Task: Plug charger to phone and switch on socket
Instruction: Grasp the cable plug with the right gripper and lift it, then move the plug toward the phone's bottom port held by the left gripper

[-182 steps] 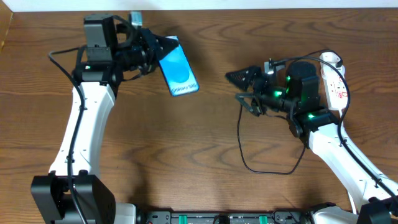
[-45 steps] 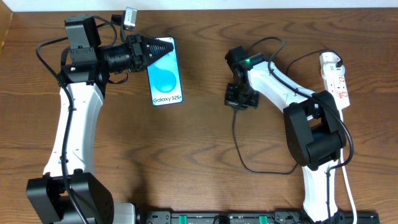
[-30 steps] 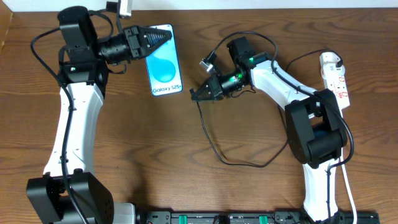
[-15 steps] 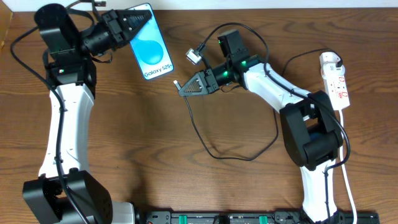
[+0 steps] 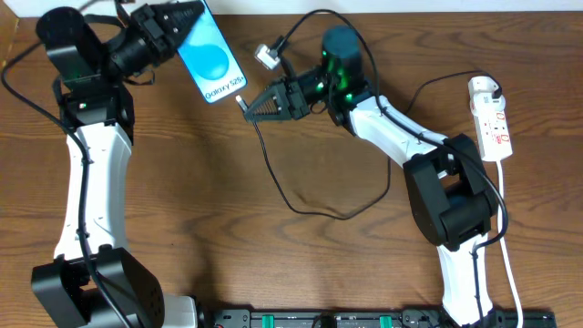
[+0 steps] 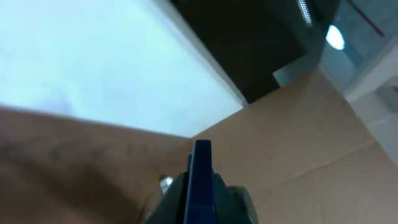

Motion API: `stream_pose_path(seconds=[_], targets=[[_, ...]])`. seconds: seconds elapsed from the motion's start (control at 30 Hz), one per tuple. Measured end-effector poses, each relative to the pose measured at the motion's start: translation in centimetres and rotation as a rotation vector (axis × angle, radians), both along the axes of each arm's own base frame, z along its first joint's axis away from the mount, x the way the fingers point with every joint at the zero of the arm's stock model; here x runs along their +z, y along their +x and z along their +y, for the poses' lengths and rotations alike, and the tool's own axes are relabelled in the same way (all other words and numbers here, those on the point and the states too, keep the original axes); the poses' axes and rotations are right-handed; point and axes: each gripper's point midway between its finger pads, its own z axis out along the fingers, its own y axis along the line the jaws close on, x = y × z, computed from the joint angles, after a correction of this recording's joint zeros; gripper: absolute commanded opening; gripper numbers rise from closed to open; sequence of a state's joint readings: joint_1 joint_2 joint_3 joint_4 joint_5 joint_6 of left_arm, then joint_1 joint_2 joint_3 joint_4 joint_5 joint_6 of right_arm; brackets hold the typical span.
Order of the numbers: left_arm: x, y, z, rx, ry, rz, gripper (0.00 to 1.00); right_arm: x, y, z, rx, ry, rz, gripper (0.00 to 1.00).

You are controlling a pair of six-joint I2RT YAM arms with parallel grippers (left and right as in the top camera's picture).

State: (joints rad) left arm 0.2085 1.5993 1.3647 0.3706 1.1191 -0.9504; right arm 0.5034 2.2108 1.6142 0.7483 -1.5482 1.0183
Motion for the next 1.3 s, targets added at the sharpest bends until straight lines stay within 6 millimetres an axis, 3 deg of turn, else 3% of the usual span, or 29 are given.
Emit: stream_pose_path(seconds=[0.27, 0.47, 0.9, 1.3], targets=[[3.5, -0.4, 0.6, 0.009, -0.039, -0.119, 0.07, 2.9, -0.9, -0.5, 0.003, -0.001, 0.020, 0.01], [3.6, -0.4, 1.7, 0.027, -0.071, -0.088, 0.08, 3.9, -1.6, -0.8, 0.005, -0.014, 0.054, 0.01], [3.7, -0.2, 1.9, 0.035, -0.139, -0.018, 0.07, 5.8, -2.3, -1.0, -0.017, 0.025, 0.081, 0.01], [3.7, -0.1, 2.0, 0.041, -0.146, -0.014, 0.07, 6.8, -3.3, 0.5, -0.008, 0.021, 0.216, 0.01]])
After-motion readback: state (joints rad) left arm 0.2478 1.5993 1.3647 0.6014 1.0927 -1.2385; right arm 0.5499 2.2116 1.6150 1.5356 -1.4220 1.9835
